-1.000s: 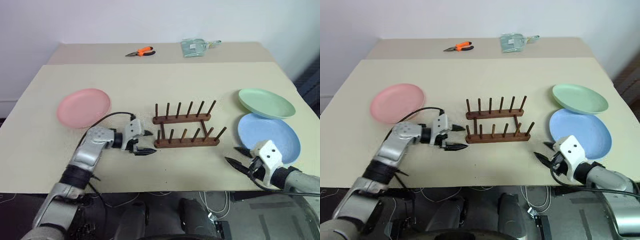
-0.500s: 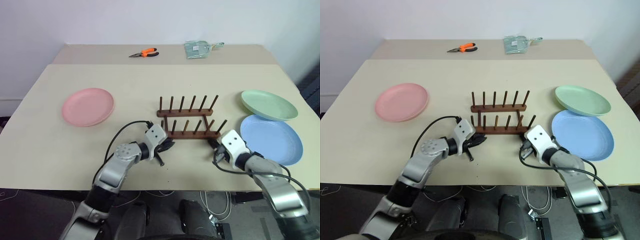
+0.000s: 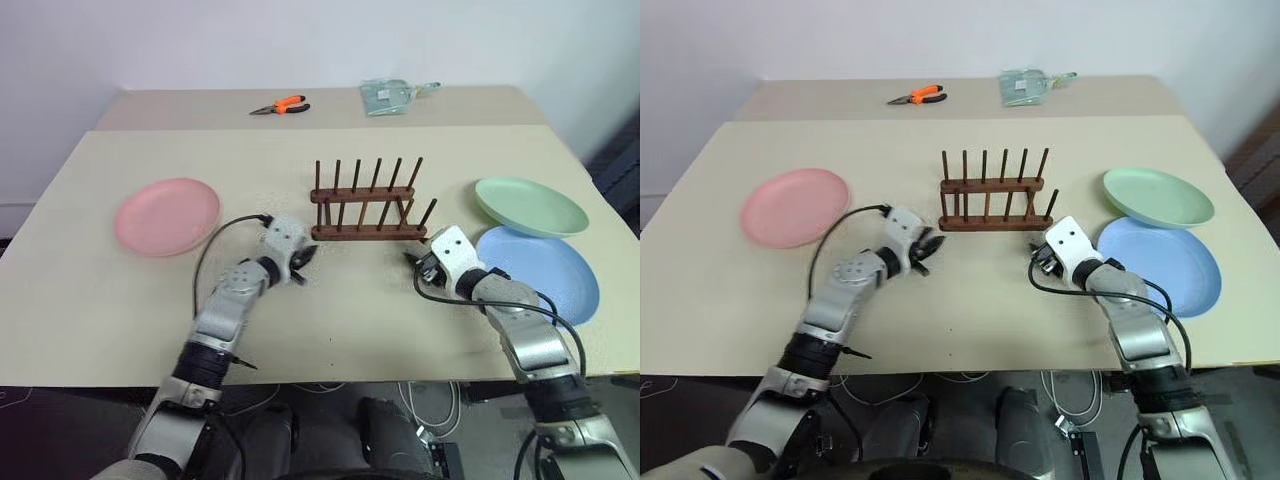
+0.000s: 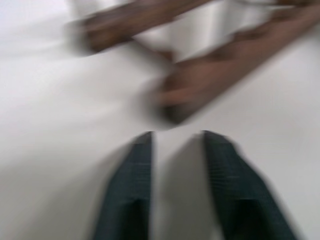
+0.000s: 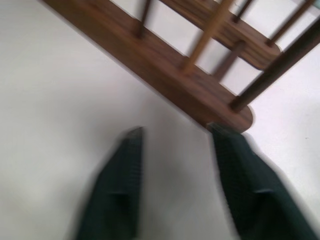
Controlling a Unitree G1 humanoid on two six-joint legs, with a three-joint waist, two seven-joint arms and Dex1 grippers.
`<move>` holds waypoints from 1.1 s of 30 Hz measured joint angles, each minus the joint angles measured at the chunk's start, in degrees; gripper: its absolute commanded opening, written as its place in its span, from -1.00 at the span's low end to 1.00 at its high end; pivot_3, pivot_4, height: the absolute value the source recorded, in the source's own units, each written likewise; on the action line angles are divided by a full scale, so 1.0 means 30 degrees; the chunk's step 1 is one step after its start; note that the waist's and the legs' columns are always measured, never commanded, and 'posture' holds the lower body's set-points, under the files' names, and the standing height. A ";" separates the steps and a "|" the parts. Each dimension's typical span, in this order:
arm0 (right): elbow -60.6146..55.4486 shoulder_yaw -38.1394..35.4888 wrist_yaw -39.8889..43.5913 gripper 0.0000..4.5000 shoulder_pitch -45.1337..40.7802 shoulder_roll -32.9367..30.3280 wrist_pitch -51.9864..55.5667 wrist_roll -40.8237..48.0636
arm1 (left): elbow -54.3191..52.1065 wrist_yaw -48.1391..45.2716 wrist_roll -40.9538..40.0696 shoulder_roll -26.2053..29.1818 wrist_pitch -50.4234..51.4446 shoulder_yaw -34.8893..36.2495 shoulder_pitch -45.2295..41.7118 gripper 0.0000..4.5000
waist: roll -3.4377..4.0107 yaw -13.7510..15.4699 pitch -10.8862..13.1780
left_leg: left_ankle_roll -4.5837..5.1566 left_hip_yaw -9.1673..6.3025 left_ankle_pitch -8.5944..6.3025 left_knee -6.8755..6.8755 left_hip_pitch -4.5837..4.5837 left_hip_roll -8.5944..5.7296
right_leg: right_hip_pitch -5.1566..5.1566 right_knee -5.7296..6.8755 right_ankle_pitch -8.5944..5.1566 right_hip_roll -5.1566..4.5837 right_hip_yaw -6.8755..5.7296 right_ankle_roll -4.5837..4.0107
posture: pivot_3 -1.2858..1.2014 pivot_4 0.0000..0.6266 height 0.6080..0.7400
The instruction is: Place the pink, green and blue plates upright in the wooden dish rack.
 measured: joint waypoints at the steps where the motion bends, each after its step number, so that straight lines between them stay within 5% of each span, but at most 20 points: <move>1: -0.0877 0.0020 0.0452 0.70 0.0476 -0.0117 0.0065 0.0294 | 0.0071 0.0990 -0.0059 0.0476 0.0127 0.1277 -0.0054 0.47 | -0.0005 -0.0052 0.0003 | 0.0000 -0.0006 0.0000 0.0000 -0.0001 0.0011 | -0.0009 0.0007 -0.0005 0.0012 0.0001 0.0009 | 0.03 -0.52 1.00; 2: -0.1406 0.0032 0.0705 0.94 0.0719 -0.0179 0.0107 0.0420 | 0.0110 0.1793 -0.0074 0.0840 0.0178 0.2250 -0.0159 0.72 | -0.0006 -0.0065 0.0004 | -0.0001 -0.0009 0.0000 0.0001 -0.0002 0.0012 | -0.0014 0.0011 -0.0005 0.0014 0.0000 0.0009 | 0.03 -0.52 1.00; 4: -0.2265 0.0057 0.1057 1.00 0.0889 -0.0267 0.0201 0.0529 | 0.0132 0.3417 -0.0159 0.1425 0.0281 0.4222 -0.0736 0.98 | -0.0007 0.0050 0.0004 | -0.0009 -0.0010 0.0005 0.0016 -0.0020 -0.0003 | -0.0014 0.0010 -0.0004 0.0005 0.0002 0.0010 | 0.03 -0.52 1.00; 11: -0.2865 0.1075 0.1748 1.00 0.0780 -0.0236 0.0118 0.0534 | -0.1597 1.0038 -0.0976 0.1979 0.4239 1.1224 -0.2177 0.98 | -0.0049 0.0081 -0.0007 | -0.0017 -0.0024 0.0004 0.0012 -0.0033 -0.0017 | -0.0016 0.0002 0.0017 -0.0010 -0.0005 -0.0021 | 0.03 -0.52 1.00; 17: -0.2406 0.1383 0.1954 1.00 -0.0210 0.0171 0.0038 0.0428 | -0.3791 0.8469 -0.2377 0.1175 0.4908 1.0617 -0.0107 0.98 | -0.0071 0.0232 -0.0010 | -0.0040 -0.0037 0.0018 0.0021 -0.0041 -0.0026 | -0.0008 0.0006 0.0033 -0.0017 -0.0021 -0.0048 | 0.03 -0.52 1.00; 21: -0.1933 0.1891 0.2052 1.00 -0.0153 0.0301 -0.0497 0.0257 | -0.5289 1.0686 -0.3711 -0.1288 0.5542 1.2068 -0.0363 0.98 | -0.0081 0.0143 -0.0014 | -0.0041 -0.0041 0.0016 0.0011 -0.0040 -0.0021 | -0.0010 0.0001 0.0032 -0.0018 -0.0020 -0.0048 | 0.03 -0.52 1.00; 26: -0.1695 0.1989 0.2010 1.00 0.0120 0.0336 -0.0695 0.0119 | -0.4032 1.4457 -0.6063 -0.1386 0.5585 1.7017 -0.2610 0.98 | -0.0111 0.0031 0.0002 | -0.0049 -0.0038 0.0019 0.0000 -0.0034 0.0000 | -0.0032 0.0015 0.0031 0.0013 -0.0019 -0.0046 | 0.03 -0.52 1.00; 33: -0.1724 0.2039 0.1684 1.00 0.0481 0.0605 -0.0715 0.0023 | 0.1961 1.4867 -0.9289 0.0505 0.5484 1.9827 -0.5182 0.87 | -0.0189 0.0418 -0.0011 | -0.0050 -0.0043 0.0020 0.0030 -0.0041 -0.0029 | -0.0012 0.0011 0.0032 -0.0002 -0.0023 -0.0047 | 0.03 -0.52 1.00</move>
